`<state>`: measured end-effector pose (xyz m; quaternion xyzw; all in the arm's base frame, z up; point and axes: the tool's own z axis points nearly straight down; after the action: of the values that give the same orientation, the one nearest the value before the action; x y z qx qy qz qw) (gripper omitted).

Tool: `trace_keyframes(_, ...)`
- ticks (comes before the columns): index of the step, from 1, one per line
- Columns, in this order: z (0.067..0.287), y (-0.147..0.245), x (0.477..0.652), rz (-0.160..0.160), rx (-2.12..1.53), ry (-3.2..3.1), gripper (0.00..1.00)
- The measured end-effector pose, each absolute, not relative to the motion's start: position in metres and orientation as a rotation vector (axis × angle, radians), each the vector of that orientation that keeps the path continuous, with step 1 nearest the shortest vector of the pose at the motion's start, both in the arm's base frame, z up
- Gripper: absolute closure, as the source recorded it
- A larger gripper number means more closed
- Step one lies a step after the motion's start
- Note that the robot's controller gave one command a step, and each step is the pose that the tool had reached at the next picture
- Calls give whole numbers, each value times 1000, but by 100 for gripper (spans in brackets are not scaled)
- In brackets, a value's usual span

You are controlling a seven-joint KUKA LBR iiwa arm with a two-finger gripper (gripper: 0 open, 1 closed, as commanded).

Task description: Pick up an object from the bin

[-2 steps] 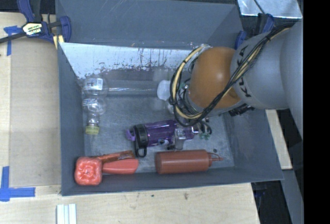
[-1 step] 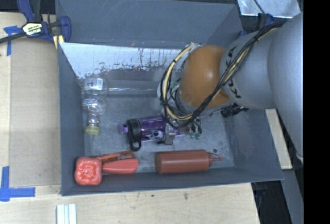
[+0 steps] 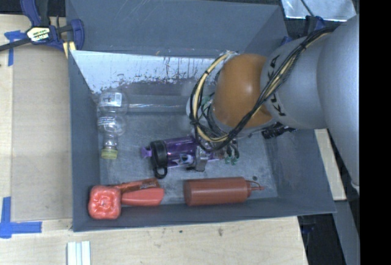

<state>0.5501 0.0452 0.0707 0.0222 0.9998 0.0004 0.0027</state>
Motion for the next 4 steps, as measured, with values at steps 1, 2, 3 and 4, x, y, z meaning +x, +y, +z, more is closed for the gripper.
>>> trace_keyframes(1,74,45,549,1,69,3138,100)
trace_keyframes(2,82,45,549,0,69,3139,100)
trace_keyframes(3,90,45,550,0,69,3139,100)
trace_keyframes(4,97,45,550,1,69,3138,100)
